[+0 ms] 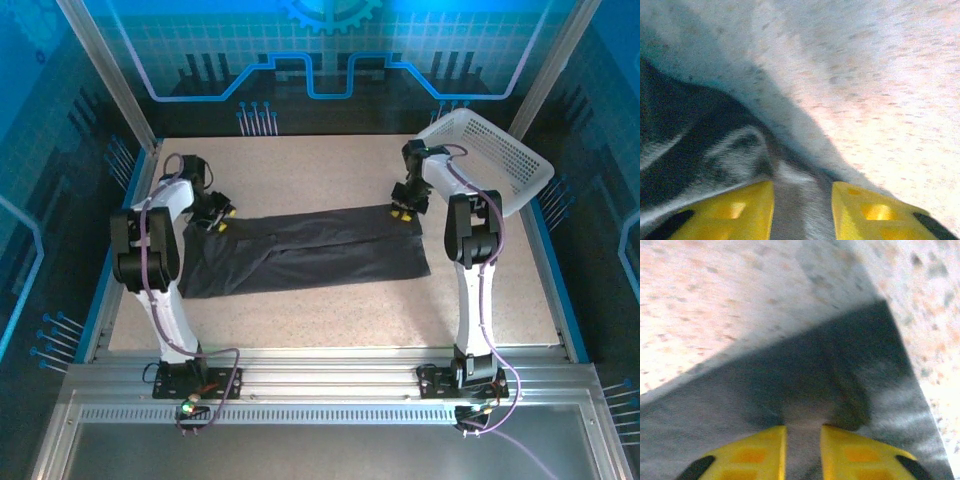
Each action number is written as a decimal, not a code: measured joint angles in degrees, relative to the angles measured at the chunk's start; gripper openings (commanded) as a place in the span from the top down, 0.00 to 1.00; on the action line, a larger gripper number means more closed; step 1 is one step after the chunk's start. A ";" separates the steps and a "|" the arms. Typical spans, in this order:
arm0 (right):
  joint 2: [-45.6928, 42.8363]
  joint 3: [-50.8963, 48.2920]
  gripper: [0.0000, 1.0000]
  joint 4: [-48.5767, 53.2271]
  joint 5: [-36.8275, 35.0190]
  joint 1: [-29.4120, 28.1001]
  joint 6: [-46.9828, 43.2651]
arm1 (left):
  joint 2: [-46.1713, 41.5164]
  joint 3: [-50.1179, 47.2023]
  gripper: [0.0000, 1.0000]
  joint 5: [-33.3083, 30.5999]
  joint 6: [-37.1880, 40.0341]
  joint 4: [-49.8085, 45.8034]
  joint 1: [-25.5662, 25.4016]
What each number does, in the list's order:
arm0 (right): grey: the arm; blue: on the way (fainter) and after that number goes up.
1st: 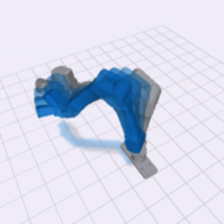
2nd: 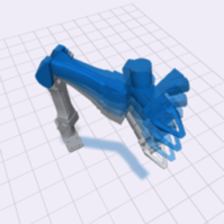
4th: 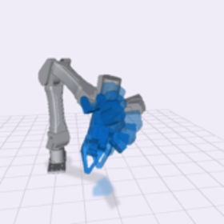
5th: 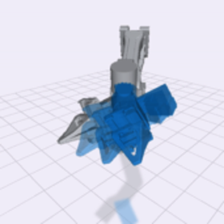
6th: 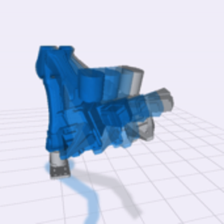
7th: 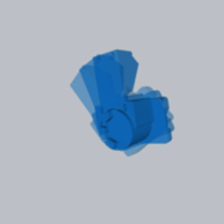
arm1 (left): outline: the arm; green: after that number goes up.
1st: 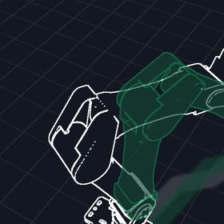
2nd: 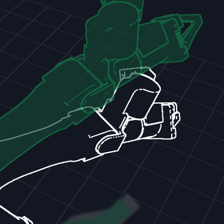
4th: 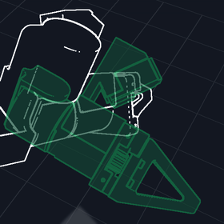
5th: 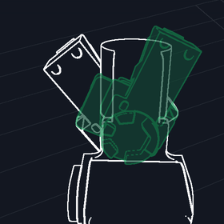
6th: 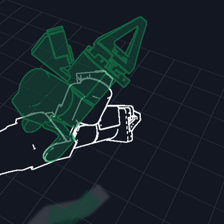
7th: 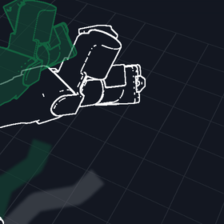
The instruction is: Fold and stack the t-shirts
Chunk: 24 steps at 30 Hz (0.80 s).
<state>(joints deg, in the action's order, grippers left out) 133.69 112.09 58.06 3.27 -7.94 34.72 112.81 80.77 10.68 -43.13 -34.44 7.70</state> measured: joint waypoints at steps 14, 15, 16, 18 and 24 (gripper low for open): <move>-26.21 -23.82 0.50 -15.80 10.95 -7.39 -5.35 | -9.03 -11.26 0.63 8.81 17.14 4.24 -2.01; -26.77 -25.07 0.50 -16.17 11.32 -7.45 -5.22 | -8.31 -11.23 0.63 8.63 18.10 3.82 -2.60; -27.08 -25.97 0.50 -16.28 11.52 -7.45 -5.20 | -7.74 -11.26 0.62 8.44 18.99 3.34 -3.08; -27.23 -27.04 0.50 -16.26 11.87 -7.43 -5.20 | -7.45 -11.50 0.62 8.04 19.98 3.08 -3.72; -28.00 -28.89 0.50 -16.83 12.33 -7.52 -5.16 | -7.48 -12.85 0.61 6.38 22.29 3.28 -4.02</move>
<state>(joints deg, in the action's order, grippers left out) 105.69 83.20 41.23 15.59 -15.46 29.56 105.34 67.92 17.06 -20.84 -31.16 3.68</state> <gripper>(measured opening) 0.504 0.383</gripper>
